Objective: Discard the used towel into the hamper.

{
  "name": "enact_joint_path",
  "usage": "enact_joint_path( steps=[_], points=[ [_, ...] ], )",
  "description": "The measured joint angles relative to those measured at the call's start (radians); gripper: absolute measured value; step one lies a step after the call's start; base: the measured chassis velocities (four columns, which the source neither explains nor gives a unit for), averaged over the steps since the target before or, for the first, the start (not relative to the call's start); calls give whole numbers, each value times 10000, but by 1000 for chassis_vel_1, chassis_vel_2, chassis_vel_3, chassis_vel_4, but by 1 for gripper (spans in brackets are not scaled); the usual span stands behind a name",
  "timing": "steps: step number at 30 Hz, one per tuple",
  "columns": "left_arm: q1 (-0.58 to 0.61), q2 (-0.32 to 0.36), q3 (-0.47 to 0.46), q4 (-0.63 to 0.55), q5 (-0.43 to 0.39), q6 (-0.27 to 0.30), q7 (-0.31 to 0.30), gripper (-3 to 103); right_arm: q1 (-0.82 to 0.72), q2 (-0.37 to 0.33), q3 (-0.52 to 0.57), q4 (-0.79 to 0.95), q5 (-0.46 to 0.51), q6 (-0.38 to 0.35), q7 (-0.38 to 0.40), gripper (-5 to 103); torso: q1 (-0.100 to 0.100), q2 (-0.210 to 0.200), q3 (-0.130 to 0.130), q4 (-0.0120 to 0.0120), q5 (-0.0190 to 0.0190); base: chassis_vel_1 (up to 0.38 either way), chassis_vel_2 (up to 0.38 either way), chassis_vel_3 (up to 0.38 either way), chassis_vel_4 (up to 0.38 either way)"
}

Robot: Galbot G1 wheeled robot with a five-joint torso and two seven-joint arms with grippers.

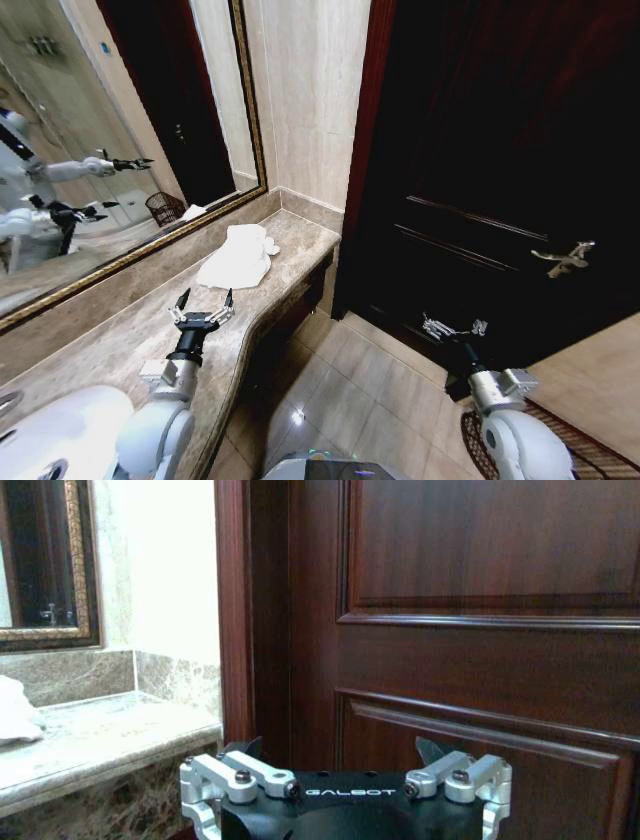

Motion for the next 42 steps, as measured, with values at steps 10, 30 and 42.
enact_joint_path(
  steps=[10,30,42],
  points=[
    [-207,81,57,88,-40,263,-6,100,54,-33,23,-38,-7,-54,-41,100,0,0,0,1,-1,-107,109,109,-114],
    [-2770,1841,407,1229,-2607,3153,-2515,100,132,1,-218,-817,-448,244,-93,100,-2,-1,0,4,-2,-49,53,48,-39],
    [-5109,3279,1347,2565,-4348,3901,-2505,100,8,133,-280,-1064,-969,485,-187,100,0,-1,1,-2,-2,0,0,0,0]
  ],
)
